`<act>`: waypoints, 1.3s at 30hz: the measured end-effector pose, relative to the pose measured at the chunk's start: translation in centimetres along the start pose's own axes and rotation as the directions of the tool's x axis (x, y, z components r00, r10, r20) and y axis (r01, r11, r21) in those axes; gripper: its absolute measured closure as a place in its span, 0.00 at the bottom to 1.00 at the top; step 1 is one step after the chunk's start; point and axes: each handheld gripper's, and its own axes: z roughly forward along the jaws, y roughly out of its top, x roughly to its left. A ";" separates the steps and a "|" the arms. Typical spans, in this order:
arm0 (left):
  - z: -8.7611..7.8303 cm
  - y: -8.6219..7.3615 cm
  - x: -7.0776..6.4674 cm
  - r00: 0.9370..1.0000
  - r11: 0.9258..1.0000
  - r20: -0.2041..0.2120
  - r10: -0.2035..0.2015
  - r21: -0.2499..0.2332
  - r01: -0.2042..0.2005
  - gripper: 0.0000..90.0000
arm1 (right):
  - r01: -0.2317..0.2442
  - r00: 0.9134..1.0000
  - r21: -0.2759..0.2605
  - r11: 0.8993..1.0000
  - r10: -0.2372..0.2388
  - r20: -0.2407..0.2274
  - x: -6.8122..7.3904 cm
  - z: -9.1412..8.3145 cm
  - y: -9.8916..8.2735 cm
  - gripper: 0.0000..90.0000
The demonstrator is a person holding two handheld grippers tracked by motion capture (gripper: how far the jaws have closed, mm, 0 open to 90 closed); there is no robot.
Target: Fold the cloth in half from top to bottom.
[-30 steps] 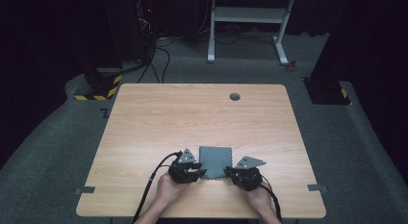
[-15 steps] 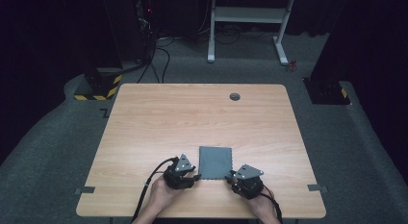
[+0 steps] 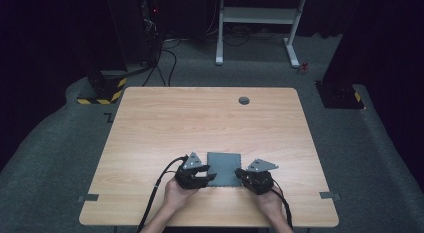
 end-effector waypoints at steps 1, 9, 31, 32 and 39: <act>0.3 0.0 0.1 1.000 1.000 -0.001 -0.003 0.005 0.003 0.62 | -0.002 1.000 0.001 1.000 0.002 0.000 -0.1 0.4 0.3 0.93; 0.9 -0.7 0.6 0.998 0.997 -0.057 0.034 0.077 -0.030 0.62 | -0.016 1.000 0.051 0.999 0.015 0.014 -0.6 1.9 0.3 0.89; 3.1 2.3 4.5 0.972 0.990 -0.202 -0.124 0.043 0.135 0.54 | -0.171 0.980 0.011 0.985 0.169 0.110 -4.3 2.7 2.8 0.78; 3.3 2.4 4.7 0.971 0.990 -0.210 -0.116 0.054 0.130 0.54 | -0.176 0.978 0.017 0.984 0.172 0.120 -4.4 3.1 3.0 0.76; 3.9 2.8 4.8 0.971 0.990 -0.224 -0.078 0.097 0.102 0.58 | -0.181 0.974 0.065 0.981 0.169 0.149 -5.1 5.0 3.3 0.75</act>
